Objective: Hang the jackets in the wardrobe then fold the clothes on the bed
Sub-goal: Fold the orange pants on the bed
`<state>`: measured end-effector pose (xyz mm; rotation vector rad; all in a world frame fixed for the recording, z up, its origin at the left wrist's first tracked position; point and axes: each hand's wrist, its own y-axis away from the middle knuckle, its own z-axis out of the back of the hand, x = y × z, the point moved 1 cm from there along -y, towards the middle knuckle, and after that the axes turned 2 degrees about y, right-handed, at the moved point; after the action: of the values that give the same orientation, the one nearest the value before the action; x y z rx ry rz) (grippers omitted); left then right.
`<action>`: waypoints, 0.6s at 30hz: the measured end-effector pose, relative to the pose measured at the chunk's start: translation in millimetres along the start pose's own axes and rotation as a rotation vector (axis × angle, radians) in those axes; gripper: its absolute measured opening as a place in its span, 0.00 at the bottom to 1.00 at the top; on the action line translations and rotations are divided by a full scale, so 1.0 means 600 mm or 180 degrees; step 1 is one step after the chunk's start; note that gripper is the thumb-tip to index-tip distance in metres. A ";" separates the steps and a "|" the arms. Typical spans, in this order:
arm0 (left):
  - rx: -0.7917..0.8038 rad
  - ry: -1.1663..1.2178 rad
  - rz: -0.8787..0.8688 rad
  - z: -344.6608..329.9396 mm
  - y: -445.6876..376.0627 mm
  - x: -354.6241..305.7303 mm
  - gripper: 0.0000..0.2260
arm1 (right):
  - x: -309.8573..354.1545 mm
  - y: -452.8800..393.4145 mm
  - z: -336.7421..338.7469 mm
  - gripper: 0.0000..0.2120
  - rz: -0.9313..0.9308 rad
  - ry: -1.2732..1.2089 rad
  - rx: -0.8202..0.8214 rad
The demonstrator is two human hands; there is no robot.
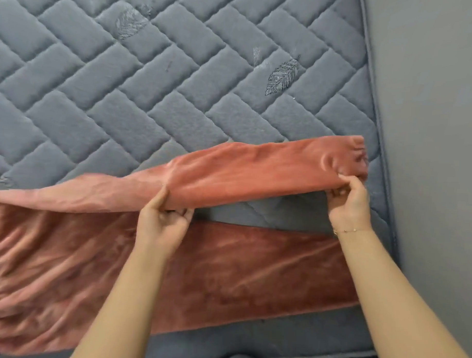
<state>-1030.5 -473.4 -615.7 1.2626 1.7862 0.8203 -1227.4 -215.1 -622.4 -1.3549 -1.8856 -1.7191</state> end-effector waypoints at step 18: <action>-0.0775 -0.0463 0.0070 0.175 0.083 0.145 0.06 | -0.026 0.081 0.276 0.09 -0.0596 -0.0041 -0.0343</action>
<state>-933.7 -369.1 -644.3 1.1527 1.5102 0.9047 -1118.5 -82.3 -647.2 -1.2635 -2.0097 -1.9305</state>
